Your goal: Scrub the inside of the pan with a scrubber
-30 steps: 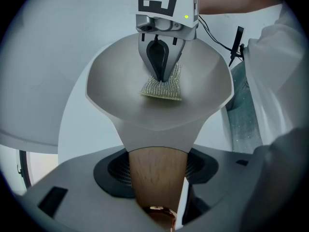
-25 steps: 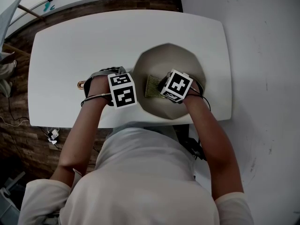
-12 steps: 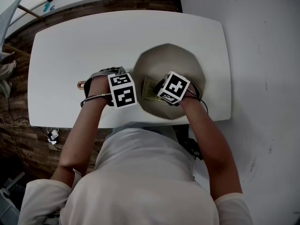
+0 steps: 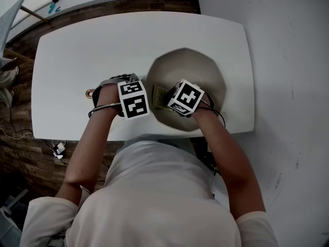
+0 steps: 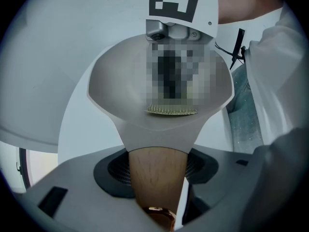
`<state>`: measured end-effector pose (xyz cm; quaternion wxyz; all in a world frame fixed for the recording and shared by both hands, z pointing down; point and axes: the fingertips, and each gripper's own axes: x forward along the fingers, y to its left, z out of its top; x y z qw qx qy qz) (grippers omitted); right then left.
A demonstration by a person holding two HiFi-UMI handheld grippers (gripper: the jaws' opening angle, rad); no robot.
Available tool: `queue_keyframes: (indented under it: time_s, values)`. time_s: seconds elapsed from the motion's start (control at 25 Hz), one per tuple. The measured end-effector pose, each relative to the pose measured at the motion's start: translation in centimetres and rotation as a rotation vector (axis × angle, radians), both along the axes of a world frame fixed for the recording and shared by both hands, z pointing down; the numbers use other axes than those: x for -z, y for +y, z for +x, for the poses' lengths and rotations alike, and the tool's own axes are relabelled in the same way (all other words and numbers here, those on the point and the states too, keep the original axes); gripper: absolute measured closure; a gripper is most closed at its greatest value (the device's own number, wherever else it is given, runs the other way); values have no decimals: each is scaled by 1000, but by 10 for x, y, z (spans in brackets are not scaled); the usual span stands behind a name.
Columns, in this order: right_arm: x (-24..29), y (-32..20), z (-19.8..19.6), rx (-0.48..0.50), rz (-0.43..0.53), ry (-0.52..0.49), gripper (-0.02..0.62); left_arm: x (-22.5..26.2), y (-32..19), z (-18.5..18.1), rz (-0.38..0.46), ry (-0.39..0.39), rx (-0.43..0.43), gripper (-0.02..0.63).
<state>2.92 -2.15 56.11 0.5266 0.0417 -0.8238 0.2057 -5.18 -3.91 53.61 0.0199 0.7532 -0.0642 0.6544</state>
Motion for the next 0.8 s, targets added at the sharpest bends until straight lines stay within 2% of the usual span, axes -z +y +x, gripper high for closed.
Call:
queue_keyframes:
  time_s: [0.44,0.8]
  values:
    - [1,-8,-12,-33,1,-71,569,0,0,1,1,1,1,336]
    - [5,-13,-19,-19,42,-91,569,-1,0,1,-1,-5,-2,336]
